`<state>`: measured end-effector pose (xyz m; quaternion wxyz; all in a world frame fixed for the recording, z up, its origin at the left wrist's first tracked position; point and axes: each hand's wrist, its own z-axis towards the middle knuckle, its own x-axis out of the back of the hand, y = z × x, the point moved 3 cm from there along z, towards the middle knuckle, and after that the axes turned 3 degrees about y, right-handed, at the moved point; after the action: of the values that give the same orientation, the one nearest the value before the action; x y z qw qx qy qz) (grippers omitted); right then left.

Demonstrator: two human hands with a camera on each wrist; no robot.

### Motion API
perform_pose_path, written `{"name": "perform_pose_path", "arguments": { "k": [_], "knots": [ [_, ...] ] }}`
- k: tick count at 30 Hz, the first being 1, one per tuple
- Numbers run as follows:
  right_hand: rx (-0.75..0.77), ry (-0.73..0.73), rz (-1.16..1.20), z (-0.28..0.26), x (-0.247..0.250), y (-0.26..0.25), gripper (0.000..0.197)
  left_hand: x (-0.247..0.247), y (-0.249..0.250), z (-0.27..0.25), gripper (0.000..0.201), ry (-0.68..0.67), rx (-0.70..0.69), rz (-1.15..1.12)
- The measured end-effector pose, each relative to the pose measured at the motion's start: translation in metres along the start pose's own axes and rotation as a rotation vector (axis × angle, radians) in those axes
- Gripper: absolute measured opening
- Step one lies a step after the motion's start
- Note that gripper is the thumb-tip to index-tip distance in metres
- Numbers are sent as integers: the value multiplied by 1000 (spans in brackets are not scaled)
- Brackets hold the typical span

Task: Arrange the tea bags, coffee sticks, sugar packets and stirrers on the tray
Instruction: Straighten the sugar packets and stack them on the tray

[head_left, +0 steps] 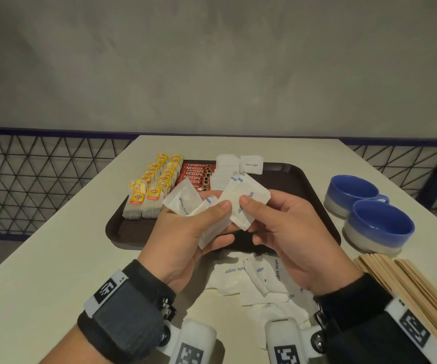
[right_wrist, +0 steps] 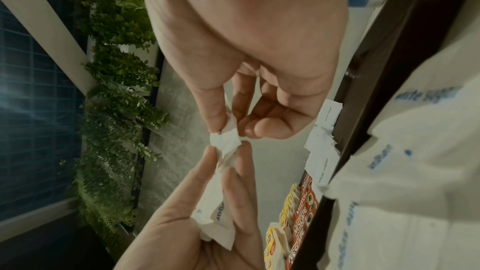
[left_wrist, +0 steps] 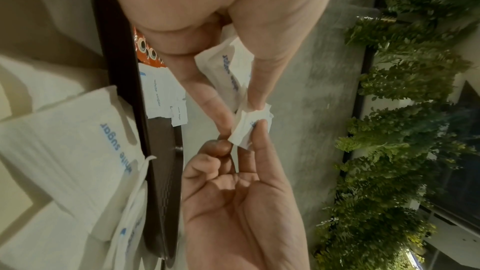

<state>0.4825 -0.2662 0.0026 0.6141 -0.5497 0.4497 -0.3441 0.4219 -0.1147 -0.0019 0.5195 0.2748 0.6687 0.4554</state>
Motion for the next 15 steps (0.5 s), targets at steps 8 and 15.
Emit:
{"name": "perform_pose_path", "arguments": {
  "k": [8,15],
  "knots": [
    [-9,4,-10,1,3,-1,17,0,1,0,34,-27,29,27],
    [-68,-89,-86,-1,-1,1,18,4,3,1,34,33,33,52]
  ]
}}
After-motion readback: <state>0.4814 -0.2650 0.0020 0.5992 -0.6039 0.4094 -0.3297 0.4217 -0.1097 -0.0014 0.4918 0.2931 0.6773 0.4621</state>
